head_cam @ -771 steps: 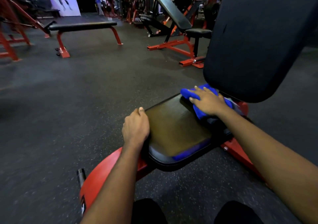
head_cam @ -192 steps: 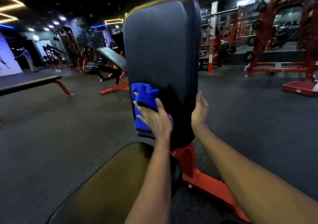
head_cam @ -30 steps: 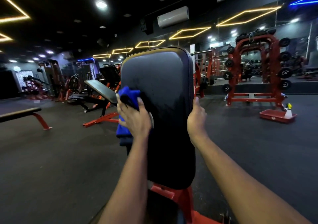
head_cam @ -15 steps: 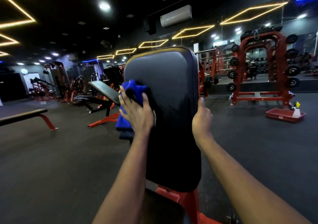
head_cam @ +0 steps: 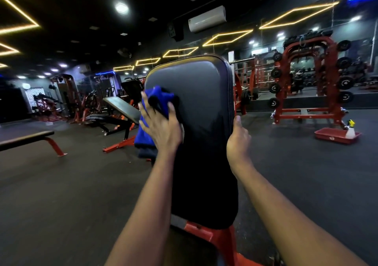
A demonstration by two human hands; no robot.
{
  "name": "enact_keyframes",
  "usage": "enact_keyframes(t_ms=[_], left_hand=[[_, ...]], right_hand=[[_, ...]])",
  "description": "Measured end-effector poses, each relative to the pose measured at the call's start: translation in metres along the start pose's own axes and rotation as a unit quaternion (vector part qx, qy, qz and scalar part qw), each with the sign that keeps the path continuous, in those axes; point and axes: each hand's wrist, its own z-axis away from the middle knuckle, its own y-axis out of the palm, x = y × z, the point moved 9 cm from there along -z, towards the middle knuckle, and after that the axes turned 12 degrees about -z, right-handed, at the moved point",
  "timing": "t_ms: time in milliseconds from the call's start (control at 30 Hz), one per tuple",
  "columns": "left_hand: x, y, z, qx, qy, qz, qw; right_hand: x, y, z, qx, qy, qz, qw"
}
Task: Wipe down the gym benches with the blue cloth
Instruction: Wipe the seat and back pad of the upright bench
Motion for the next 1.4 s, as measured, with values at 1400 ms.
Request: enact_keyframes(t_ms=[1400], left_hand=[[-0.047,-0.005,0.137,0.006,0.172,0.025,0.985]], right_hand=[[-0.005,-0.006,-0.007,0.015,0.022,-0.043,0.999]])
